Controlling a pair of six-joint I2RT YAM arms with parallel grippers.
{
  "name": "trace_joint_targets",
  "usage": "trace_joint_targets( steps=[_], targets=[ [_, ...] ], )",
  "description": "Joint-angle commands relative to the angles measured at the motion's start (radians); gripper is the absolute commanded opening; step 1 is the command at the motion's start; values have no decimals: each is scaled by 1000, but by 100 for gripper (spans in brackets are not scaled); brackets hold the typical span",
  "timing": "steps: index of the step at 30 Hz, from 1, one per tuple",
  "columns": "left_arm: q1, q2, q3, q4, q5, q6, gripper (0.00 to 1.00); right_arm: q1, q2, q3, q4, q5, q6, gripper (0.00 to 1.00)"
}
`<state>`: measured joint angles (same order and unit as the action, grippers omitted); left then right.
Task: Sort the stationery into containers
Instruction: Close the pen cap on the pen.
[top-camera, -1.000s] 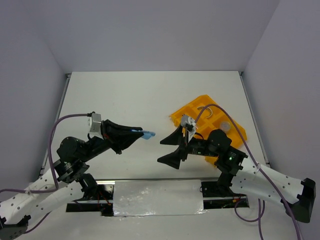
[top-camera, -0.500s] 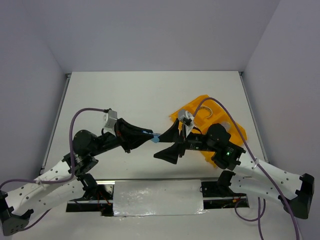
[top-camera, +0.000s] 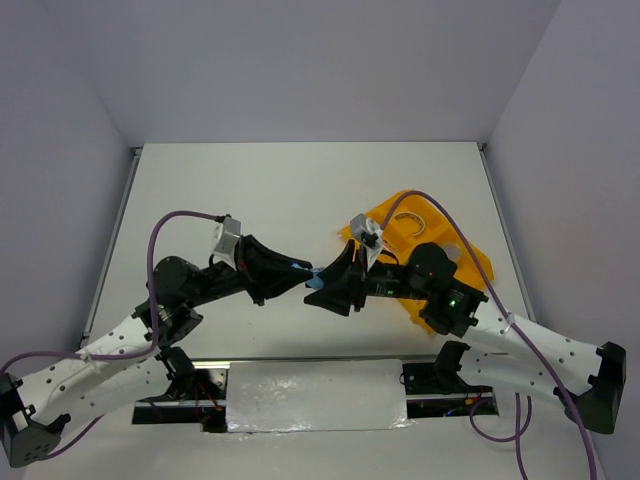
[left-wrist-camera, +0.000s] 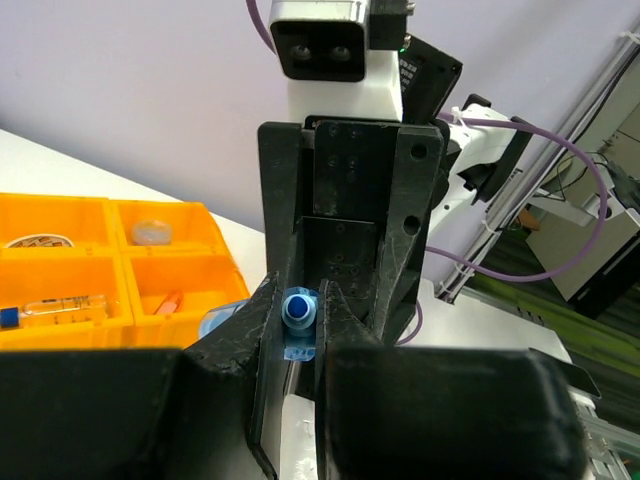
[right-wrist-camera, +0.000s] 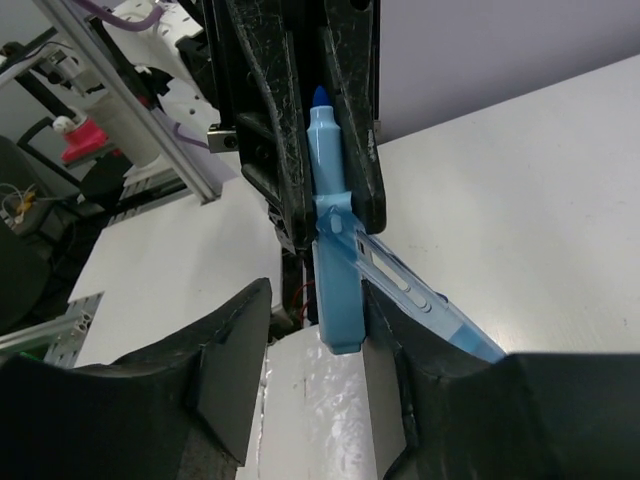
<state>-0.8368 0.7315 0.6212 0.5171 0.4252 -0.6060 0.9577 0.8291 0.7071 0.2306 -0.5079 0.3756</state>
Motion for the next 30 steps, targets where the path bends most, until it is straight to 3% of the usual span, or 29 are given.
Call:
trace_joint_targets(
  steps=[1, 17, 19, 20, 23, 26, 27, 28, 30],
  targets=[
    [-7, 16, 5, 69, 73, -21, 0, 0, 5, 66, 50, 31, -29, 48],
    [-7, 65, 23, 12, 99, -1, 0, -2, 15, 124, 1, 80, -58, 24],
    [-7, 69, 18, 8, 95, 0, 0, -4, 16, 130, 1, 86, -55, 4],
    [-7, 71, 17, 4, 89, 2, 0, -4, 18, 130, 1, 88, -49, 0],
    [-7, 68, 15, -21, 40, 6, 5, -4, 24, 127, 4, 80, -49, 0],
    [-7, 62, 26, -60, -28, 8, 38, -4, 28, 118, 6, 66, -47, 0],
    [-7, 60, 34, -71, -78, 6, 74, -5, 30, 115, 3, 68, -47, 0],
    [-7, 54, 38, -84, -109, -4, 95, -4, 31, 114, -10, 80, -47, 0],
    [-7, 51, 57, -123, -163, -17, 99, -5, 34, 120, -31, 101, -41, 0]
  ],
)
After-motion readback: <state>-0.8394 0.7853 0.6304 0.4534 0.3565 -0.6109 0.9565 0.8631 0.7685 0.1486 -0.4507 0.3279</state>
